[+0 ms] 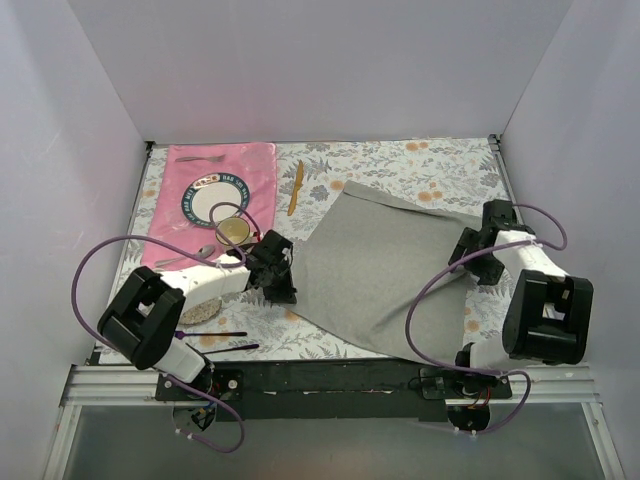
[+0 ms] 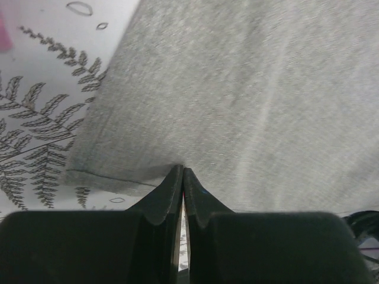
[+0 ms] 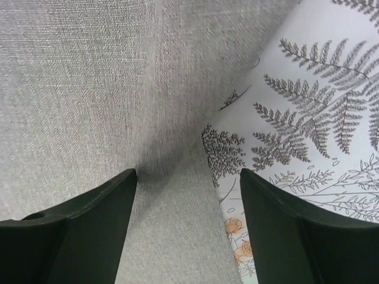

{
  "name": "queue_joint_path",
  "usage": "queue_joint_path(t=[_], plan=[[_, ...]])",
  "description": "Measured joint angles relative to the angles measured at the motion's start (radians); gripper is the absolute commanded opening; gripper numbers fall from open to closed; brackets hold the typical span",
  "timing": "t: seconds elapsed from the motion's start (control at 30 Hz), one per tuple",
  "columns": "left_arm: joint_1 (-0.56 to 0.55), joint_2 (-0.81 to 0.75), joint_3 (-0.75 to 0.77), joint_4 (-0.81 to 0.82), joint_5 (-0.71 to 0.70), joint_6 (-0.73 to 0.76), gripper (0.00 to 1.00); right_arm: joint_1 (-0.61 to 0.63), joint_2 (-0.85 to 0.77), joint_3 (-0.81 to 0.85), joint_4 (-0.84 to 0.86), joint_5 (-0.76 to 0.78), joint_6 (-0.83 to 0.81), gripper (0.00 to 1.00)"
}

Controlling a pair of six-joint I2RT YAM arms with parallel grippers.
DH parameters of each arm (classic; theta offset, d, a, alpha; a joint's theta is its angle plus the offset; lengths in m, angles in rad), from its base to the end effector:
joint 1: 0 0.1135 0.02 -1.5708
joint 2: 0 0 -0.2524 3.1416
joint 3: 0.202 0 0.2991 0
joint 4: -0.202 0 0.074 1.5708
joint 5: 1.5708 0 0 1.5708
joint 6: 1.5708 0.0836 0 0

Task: Fold the napkin, place the utensils inside, and roll it up
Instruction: Flatten the napkin out

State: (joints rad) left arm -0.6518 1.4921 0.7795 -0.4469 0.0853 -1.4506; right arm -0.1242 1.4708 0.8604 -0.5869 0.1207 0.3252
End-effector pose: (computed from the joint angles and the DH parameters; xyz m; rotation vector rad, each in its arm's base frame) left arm 0.2533 -0.2022 0.0748 -1.1235 2.7294 -0.5970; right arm 0.3228 -0.0504 0.0997 0.6448 2.6798 -0.1135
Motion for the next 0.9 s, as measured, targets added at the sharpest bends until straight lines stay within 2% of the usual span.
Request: queue_joint_path(t=[0.1,0.2,0.27,0.3,0.33,0.43,0.47,0.63,0.8,0.9], plan=[[0.000,-0.016,-0.042,0.035,0.000,0.011,0.03,-0.034,-0.084,-0.032,0.008,-0.020,0.010,0.84],[-0.002,-0.043,-0.052,0.066,0.000,0.025,0.04,-0.053,-0.204,-0.047,-0.002,-0.032,0.014,0.76],[-0.005,-0.055,-0.051,0.085,0.007,0.037,0.13,-0.059,-0.260,-0.066,-0.005,-0.047,0.025,0.59],[-0.006,-0.058,-0.047,0.092,0.015,0.044,0.16,-0.060,-0.284,-0.086,-0.008,-0.050,0.037,0.44],[-0.006,-0.058,-0.040,0.095,0.026,0.051,0.24,-0.063,-0.307,-0.114,-0.011,-0.054,0.049,0.27],[-0.007,-0.056,0.010,0.101,0.073,0.072,0.33,-0.065,-0.373,-0.211,-0.017,-0.073,0.095,0.18],[-0.008,-0.055,0.030,0.112,0.089,0.076,0.40,-0.066,-0.383,-0.229,-0.018,-0.080,0.106,0.17],[-0.012,-0.006,0.128,0.194,0.182,0.093,0.44,-0.065,-0.341,-0.273,0.030,-0.163,0.148,0.17],[-0.019,0.092,0.163,0.246,0.248,0.101,0.60,-0.064,-0.268,-0.310,0.098,-0.186,0.171,0.18],[-0.022,0.117,0.167,0.236,0.259,0.118,0.63,-0.066,-0.272,-0.315,0.105,-0.172,0.212,0.17]])
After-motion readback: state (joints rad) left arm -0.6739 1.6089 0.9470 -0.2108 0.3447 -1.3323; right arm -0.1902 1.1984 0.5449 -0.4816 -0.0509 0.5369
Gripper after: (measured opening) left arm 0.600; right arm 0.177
